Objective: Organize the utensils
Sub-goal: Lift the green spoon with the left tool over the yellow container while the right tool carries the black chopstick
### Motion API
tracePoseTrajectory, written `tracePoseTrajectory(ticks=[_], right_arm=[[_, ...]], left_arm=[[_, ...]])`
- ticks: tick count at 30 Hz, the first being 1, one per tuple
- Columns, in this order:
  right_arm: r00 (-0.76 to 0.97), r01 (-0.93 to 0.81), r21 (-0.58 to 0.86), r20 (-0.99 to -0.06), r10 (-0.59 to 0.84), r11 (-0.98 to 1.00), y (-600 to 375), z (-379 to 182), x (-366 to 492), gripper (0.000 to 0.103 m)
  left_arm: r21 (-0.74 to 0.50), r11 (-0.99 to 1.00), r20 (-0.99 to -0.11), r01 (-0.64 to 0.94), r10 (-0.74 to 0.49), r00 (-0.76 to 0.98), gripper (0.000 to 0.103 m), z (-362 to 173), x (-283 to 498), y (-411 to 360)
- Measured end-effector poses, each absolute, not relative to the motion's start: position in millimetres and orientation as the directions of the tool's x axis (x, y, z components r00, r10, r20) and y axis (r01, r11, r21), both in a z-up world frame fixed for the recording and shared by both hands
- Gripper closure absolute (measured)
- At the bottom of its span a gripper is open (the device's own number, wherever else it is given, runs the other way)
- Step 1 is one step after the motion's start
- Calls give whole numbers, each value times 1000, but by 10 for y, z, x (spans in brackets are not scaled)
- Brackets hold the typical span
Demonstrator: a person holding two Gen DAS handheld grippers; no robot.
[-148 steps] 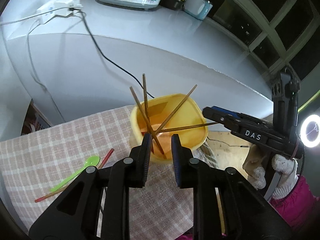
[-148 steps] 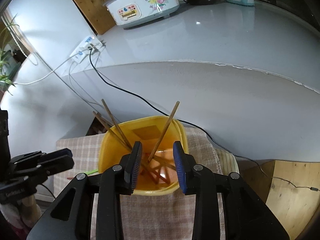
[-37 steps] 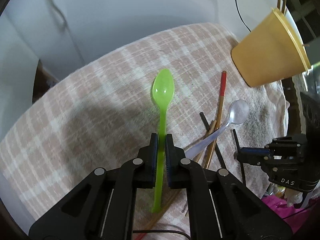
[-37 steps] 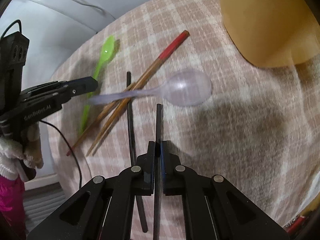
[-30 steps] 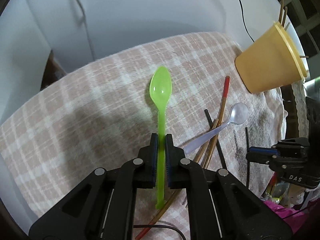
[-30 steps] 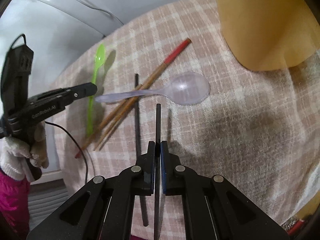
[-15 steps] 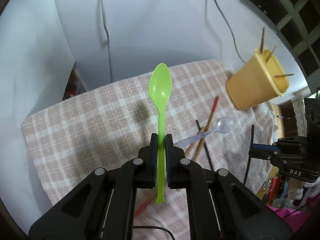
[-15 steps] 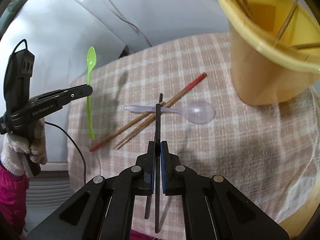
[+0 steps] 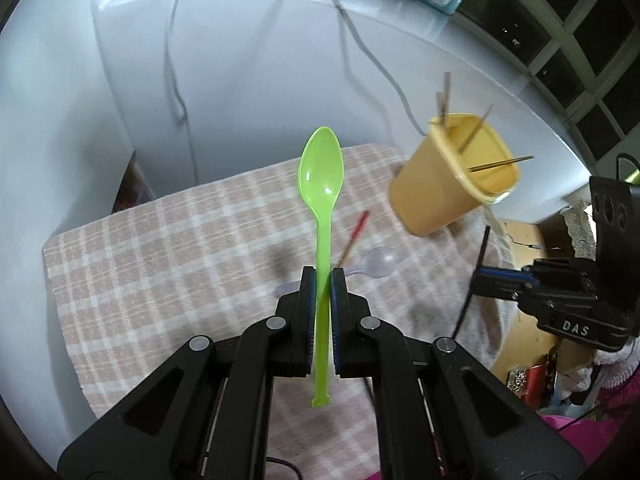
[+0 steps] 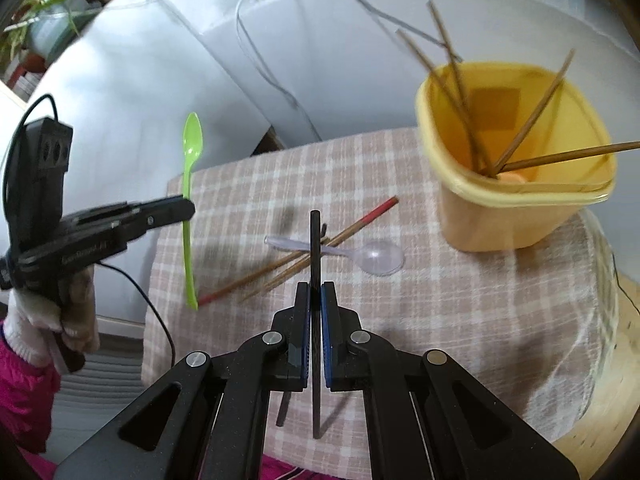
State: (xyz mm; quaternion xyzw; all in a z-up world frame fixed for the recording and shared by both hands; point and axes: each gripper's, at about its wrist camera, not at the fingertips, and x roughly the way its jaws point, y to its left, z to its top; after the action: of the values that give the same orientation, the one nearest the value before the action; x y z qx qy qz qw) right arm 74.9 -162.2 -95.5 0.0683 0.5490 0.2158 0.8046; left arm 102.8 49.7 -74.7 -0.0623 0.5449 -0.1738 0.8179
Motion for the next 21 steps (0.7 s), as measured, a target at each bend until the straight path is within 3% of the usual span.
tracePoseTrajectory(ticks=[21], right_arm=[[486, -233, 362, -761, 430, 903, -2447, -165, 628, 99]], left_arm=[[-336, 891, -794, 306, -442, 417, 98, -264, 1194, -392]])
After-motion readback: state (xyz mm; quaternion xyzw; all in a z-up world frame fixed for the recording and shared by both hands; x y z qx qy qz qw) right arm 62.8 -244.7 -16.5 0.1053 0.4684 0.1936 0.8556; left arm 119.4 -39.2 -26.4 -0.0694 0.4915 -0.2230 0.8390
